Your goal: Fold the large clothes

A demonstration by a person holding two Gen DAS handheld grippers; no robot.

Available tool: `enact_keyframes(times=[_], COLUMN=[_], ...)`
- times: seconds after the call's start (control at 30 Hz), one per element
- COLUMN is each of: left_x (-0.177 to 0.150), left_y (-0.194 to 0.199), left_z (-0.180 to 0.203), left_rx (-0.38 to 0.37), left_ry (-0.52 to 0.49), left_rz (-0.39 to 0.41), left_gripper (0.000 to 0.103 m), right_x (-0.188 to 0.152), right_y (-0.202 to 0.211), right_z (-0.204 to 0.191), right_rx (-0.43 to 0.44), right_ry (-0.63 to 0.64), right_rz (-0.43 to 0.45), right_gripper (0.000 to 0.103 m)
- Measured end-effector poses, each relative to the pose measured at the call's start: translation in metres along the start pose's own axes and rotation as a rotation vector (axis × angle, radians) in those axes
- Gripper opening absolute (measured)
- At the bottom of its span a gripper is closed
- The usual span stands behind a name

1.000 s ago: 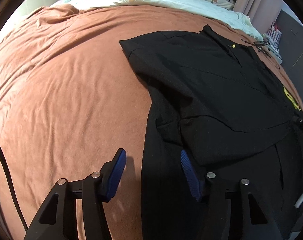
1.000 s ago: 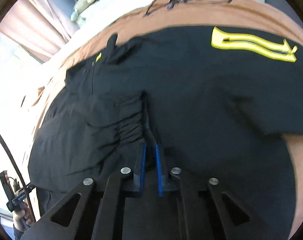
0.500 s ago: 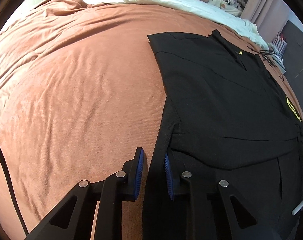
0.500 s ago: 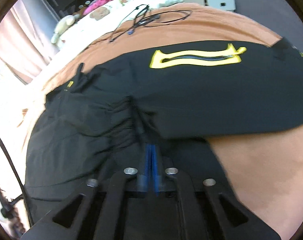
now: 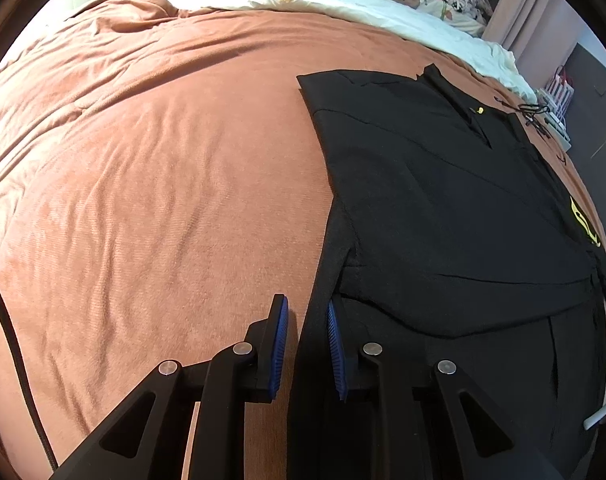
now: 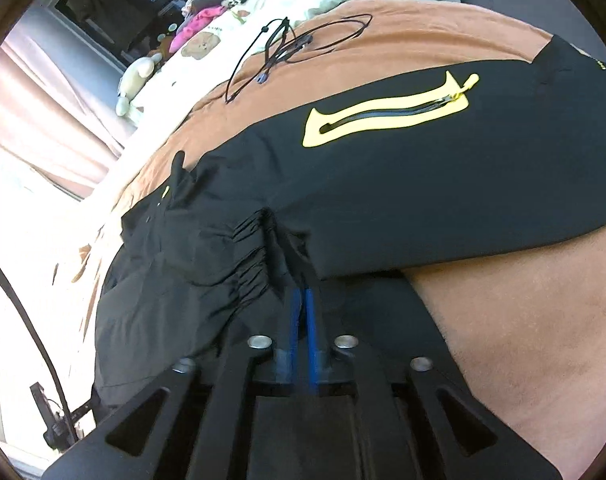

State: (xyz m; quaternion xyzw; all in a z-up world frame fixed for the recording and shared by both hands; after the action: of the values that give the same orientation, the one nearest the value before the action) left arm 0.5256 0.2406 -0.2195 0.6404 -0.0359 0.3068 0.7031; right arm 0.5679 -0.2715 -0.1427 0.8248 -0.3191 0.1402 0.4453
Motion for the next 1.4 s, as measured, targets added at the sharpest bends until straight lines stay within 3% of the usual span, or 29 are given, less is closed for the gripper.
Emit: enact_keyframes(times=[0.03,0.07,0.17,0.33,0.4,0.43,0.47,0.57,0.63,0.83,0.9,0.93,0.97,1.0,1.03,1.07,1.13,1.4], left_x=[0.001,0.002,0.004,0.007,0.008,0.009,0.009,0.009,0.009,0.008,0.008,0.007,0.007,0.007,0.008,0.009,0.011,0.014], left_y=[0.001,0.004,0.007,0.0,-0.006,-0.009,-0.012,-0.018,-0.021,-0.021,-0.014,-0.009,-0.005,0.0,0.005,0.011,0.02,0.034], left_z=[0.001,0.002,0.006,0.01,0.01,0.009,0.007,0.006,0.008,0.011,0.016,0.019,0.022,0.025,0.027,0.031,0.038,0.08], left_rx=[-0.002,-0.006,-0.023,0.012,0.016,0.021,0.031,0.041,0.024,0.062,0.052,0.036,0.031,0.038,0.044,0.038,0.02,-0.003], left_ry=[0.0,0.0,-0.014,-0.049,-0.04,-0.037,-0.033,-0.022,-0.019,-0.031,-0.048,-0.061,-0.076,-0.091,-0.1,-0.104,-0.103,-0.155], left_rz=[0.002,0.009,0.014,0.013,0.007,0.004,0.001,0.007,0.002,-0.001,0.001,0.0,0.001,0.006,0.016,0.032,0.057,0.083], left_gripper=[0.022,0.022,0.022,0.022,0.022,0.022,0.022,0.022,0.022,0.022,0.022,0.022,0.025,0.028,0.039,0.052,0.062,0.062], right_x=[-0.001,-0.002,-0.003,-0.01,-0.006,-0.002,0.001,0.016,0.022,0.018,0.013,0.016,0.018,0.021,0.022,0.023,0.023,0.019], right_y=[-0.003,-0.005,-0.014,-0.043,-0.051,-0.053,-0.055,-0.058,-0.06,-0.061,-0.055,-0.044,-0.034,-0.023,-0.008,0.003,0.022,0.079], right_z=[-0.001,-0.001,-0.003,-0.011,-0.013,-0.013,-0.011,-0.004,-0.003,-0.007,-0.008,-0.006,-0.004,-0.003,0.004,0.009,0.022,0.105], right_rx=[0.022,0.03,0.037,0.013,-0.029,-0.062,-0.085,-0.068,-0.078,-0.078,-0.048,-0.039,-0.034,-0.028,-0.026,-0.025,-0.042,-0.12], right_ry=[-0.003,-0.001,0.009,0.029,0.051,0.059,0.055,0.028,0.047,0.059,0.046,0.048,0.059,0.069,0.074,0.074,0.065,-0.07], right_rz=[-0.009,-0.013,-0.016,-0.077,-0.067,-0.064,-0.064,-0.038,-0.018,-0.033,-0.065,-0.062,-0.045,-0.023,0.003,0.02,0.04,0.116], right_gripper=[0.056,0.065,0.065,0.065,0.053,0.027,0.016,0.009,0.009,0.01,0.013,0.023,0.048,0.066,0.092,0.093,0.093,0.093])
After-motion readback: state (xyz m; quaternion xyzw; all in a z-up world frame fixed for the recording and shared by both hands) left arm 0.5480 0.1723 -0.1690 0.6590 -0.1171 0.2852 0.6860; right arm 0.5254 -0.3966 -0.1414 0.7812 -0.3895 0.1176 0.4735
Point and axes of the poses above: each gripper's, at about its wrist camera, not at the fingertips, and y roughly against the way its jaws point, z to its right, x to its top, the point moved 7 cm from there along -y, roughly the way its jaws point, and after that the axes turned 2 degrees about y, right-handed, at the moved point
